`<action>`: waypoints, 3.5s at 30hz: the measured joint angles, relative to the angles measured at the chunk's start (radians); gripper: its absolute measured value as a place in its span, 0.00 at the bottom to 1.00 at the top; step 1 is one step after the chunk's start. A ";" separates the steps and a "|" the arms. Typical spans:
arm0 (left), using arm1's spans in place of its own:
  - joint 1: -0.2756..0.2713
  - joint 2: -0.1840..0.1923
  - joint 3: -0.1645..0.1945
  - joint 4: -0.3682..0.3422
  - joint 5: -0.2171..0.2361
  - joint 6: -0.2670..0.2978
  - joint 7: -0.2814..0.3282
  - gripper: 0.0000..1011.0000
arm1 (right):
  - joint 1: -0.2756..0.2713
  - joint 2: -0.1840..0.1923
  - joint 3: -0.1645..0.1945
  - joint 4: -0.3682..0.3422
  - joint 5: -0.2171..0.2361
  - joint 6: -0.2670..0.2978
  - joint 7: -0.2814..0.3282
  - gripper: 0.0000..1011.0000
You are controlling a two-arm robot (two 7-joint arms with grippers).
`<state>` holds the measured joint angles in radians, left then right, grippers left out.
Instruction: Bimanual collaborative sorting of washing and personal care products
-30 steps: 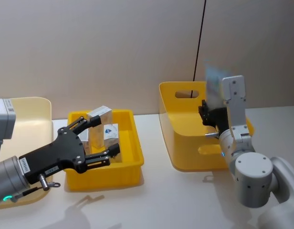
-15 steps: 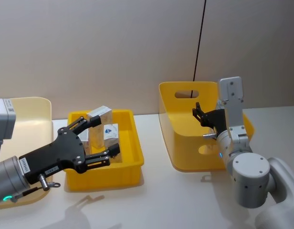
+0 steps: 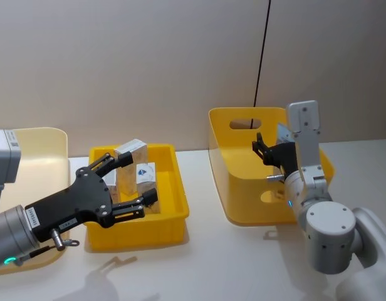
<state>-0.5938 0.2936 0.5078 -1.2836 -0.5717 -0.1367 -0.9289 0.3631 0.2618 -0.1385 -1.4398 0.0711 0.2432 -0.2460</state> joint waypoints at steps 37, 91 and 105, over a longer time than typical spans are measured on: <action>0.000 0.000 0.000 0.000 0.000 0.000 0.000 0.99 | -0.214 0.027 0.062 -0.288 0.008 -0.056 0.040 0.99; 0.241 0.060 -0.037 -0.232 0.251 0.102 0.619 0.99 | -0.382 0.078 -0.083 -0.332 0.217 -0.204 0.316 0.99; 0.309 0.077 -0.047 -0.298 0.323 0.132 0.797 0.99 | -0.322 0.108 -0.067 -0.294 0.224 -0.155 0.371 0.99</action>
<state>-0.2844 0.3711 0.4608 -1.5813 -0.2488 -0.0047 -0.1322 0.0412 0.3699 -0.2054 -1.7342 0.2953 0.0881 0.1249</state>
